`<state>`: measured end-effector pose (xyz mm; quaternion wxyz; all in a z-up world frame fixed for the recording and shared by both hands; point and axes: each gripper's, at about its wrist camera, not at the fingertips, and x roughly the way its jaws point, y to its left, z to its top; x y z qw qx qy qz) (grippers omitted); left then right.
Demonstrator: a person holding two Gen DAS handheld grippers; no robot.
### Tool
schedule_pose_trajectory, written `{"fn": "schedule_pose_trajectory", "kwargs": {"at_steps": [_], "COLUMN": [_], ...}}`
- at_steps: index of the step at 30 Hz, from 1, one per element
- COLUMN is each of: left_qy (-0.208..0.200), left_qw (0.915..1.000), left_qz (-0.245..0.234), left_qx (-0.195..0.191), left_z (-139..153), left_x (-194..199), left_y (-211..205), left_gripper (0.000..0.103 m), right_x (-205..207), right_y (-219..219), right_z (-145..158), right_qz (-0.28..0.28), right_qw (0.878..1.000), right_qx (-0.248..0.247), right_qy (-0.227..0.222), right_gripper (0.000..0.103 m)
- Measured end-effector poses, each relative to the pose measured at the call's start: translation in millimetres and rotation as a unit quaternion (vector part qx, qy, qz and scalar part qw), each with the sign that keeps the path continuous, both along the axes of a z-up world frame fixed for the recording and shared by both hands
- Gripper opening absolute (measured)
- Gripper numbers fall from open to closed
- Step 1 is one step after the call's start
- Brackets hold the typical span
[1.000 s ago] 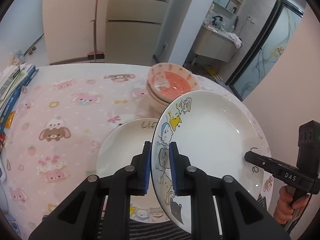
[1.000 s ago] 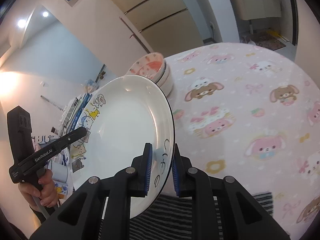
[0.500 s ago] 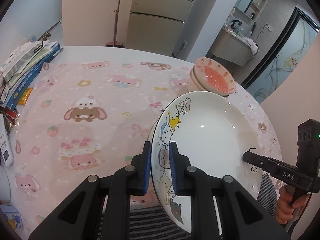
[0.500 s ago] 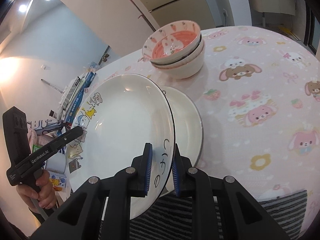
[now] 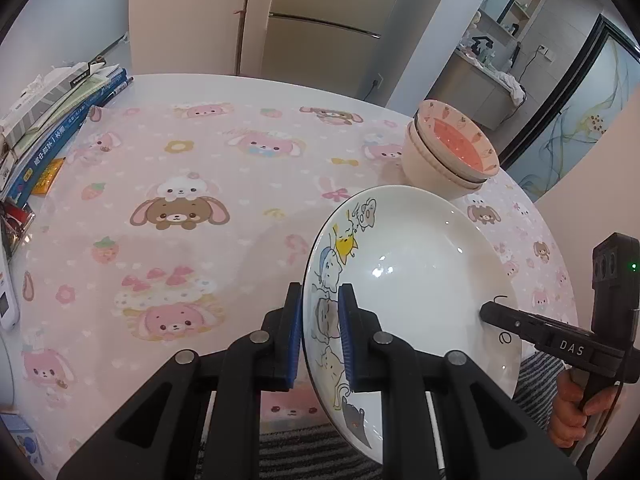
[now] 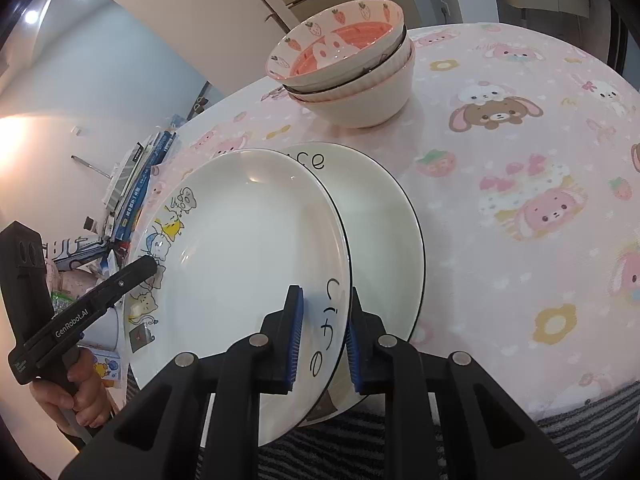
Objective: Organize plates and bowls
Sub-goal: 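Lower the cartoon-rimmed plate onto the 'Life' plate stack with both grippers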
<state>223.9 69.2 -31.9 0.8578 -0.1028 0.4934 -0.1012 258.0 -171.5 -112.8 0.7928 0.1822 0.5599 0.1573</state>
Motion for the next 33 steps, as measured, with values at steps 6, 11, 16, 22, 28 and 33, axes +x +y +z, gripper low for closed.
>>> {"fn": "schedule_pose_trajectory", "kwargs": {"at_steps": [6,11,16,22,28,33], "left_qy": [-0.038,-0.037,-0.049,-0.062,-0.066,-0.075], "left_qw": [0.9991,0.9991,0.9985,0.9976,0.9971,0.9963], "left_qz": [-0.012,-0.017,-0.021,-0.025,-0.03,-0.031], "left_qx": [0.011,0.004,0.014,0.016,0.02,0.03], "left_z": [-1.8,-12.1,-16.3,-19.1,-21.4,-22.9], "left_x": [-3.3,-0.5,-3.3,-7.0,-8.3,-9.2], "left_y": [-2.0,-2.0,-5.1,-6.7,-8.3,-11.6], "left_gripper": [0.015,0.015,0.015,0.015,0.015,0.015], "right_x": [-3.2,-3.0,-4.9,-7.9,-8.9,-10.2], "right_y": [1.5,1.8,5.0,7.6,8.3,8.9], "right_z": [-4.7,-8.8,-6.8,-3.3,-1.2,0.4], "right_qz": [0.001,0.002,0.0,-0.001,0.001,0.004], "right_qw": [1.0,1.0,0.999,0.998,0.996,0.995], "right_qx": [0.0,-0.011,-0.028,-0.044,-0.063,-0.074], "right_qy": [-0.016,-0.015,-0.028,-0.044,-0.06,-0.069], "right_gripper": [0.023,0.023,0.023,0.024,0.025,0.025]}}
